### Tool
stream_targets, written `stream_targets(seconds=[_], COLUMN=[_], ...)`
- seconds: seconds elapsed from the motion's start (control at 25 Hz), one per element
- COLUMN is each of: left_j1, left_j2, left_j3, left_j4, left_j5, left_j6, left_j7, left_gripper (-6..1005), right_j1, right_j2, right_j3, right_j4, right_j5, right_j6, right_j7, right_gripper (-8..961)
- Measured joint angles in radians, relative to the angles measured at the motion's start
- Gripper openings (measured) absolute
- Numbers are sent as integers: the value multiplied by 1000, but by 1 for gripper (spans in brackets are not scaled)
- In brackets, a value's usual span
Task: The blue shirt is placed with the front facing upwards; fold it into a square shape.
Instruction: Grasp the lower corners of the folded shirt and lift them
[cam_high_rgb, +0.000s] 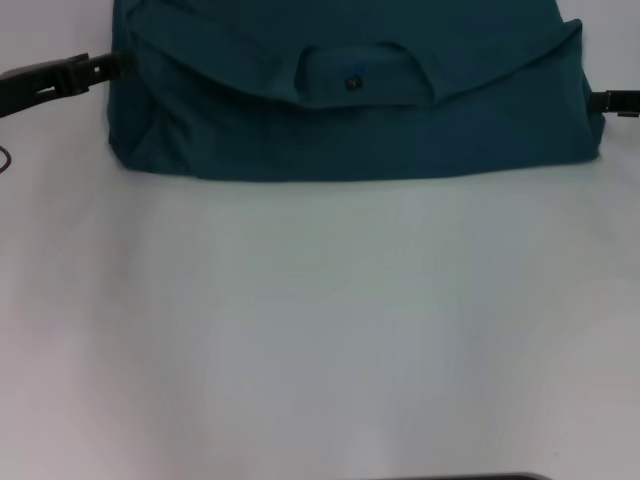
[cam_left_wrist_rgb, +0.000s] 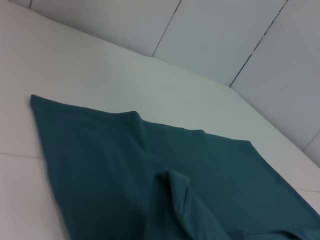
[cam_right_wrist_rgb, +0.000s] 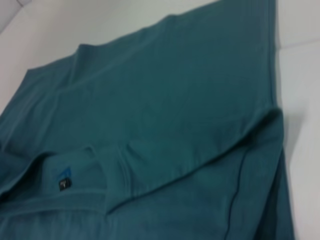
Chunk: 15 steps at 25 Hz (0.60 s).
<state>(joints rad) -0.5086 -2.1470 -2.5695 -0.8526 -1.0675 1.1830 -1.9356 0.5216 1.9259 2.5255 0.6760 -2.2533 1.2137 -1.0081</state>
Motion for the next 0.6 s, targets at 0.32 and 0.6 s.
stream_targets(seconds=[0.32,0.6], left_j1=[19,16], left_j2=[3,2], left_j3=[0,0], left_j4=[-3,-5], left_j5=[-1,-1], left_j6=[7,12], left_j7=[13,15], left_gripper=[798,799], right_j1=[7,16], right_j2=[14,38], right_j3=[-5,-13], right_j4=[-27,-36], right_j5=[-19,-19], right_j6=[10,-31], right_j7=[23,13], right_gripper=[626,620])
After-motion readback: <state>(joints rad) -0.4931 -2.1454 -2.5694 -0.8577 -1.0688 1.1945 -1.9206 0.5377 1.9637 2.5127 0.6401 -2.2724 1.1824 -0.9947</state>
